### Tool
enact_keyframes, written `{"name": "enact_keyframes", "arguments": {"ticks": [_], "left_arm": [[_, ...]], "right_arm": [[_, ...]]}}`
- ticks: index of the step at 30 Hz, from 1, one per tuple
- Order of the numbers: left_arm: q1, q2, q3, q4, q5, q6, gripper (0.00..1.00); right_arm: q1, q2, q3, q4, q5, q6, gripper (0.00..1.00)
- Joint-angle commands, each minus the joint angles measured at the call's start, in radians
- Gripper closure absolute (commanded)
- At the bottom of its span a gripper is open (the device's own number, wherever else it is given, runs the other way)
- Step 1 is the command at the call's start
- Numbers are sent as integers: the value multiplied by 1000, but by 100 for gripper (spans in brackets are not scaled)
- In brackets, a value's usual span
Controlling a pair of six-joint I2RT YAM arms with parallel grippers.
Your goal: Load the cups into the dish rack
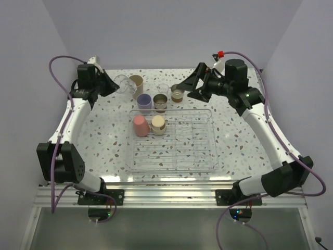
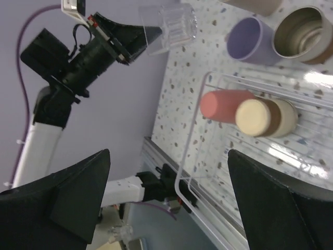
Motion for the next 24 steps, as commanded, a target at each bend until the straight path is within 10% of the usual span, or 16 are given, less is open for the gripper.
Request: {"name": "enact_keyframes", "arguments": {"ticks": [1, 12, 24], "left_arm": [[4, -103, -53, 189, 208, -130, 100], [4, -194, -303, 1052, 616, -739, 100], [-72, -194, -295, 1169, 616, -847, 100]], "right_arm": [[11, 51, 8, 299, -165, 180, 2], [76, 160, 60, 580, -197, 411, 2], [108, 223, 64, 695, -162, 486, 2]]}}
